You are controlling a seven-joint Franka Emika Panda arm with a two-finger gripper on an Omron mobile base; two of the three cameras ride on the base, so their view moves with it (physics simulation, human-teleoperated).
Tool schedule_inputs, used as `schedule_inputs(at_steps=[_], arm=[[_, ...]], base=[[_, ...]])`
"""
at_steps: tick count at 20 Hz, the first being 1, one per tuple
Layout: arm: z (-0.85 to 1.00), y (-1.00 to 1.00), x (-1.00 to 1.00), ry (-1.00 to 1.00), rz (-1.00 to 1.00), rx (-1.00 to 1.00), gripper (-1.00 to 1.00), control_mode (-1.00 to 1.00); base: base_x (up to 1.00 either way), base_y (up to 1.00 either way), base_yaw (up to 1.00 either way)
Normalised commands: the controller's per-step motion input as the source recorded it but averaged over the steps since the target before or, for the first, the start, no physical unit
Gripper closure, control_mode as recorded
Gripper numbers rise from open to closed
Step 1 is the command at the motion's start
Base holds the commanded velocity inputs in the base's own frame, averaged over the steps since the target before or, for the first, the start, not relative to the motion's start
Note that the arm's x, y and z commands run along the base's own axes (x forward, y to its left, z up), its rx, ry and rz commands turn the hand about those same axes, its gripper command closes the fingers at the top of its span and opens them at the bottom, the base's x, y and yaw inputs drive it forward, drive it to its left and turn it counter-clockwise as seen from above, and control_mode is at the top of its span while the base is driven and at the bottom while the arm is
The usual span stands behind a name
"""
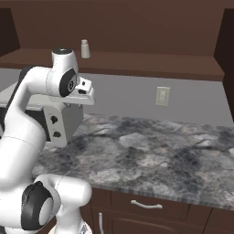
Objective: Retrieve the shaker from the cabinet and place it next the steak on a plate on the dining table.
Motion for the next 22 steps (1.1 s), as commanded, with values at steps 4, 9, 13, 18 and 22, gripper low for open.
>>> schedule_inputs(at_steps=[4, 9, 13, 18, 22], arm=[[0.00, 0.00, 0.00, -0.04, 0.00, 0.00, -1.00, -1.00], [0.14, 0.00, -0.01, -0.11, 0.00, 0.00, -1.00, -1.00], [0.33, 0.00, -0.12, -0.19, 0.00, 0.00, -1.00, -1.00], [0.42, 0.00, -0.20, -0.18, 0.00, 0.00, -1.00, -1.00], [0.47, 0.00, -0.19, -0.20, 0.03, 0.00, -1.00, -1.00]], base=[[0.00, 0.00, 0.00], [0.00, 0.00, 0.00], [0.00, 0.00, 0.00], [0.00, 0.00, 0.00], [0.00, 0.00, 0.00]])
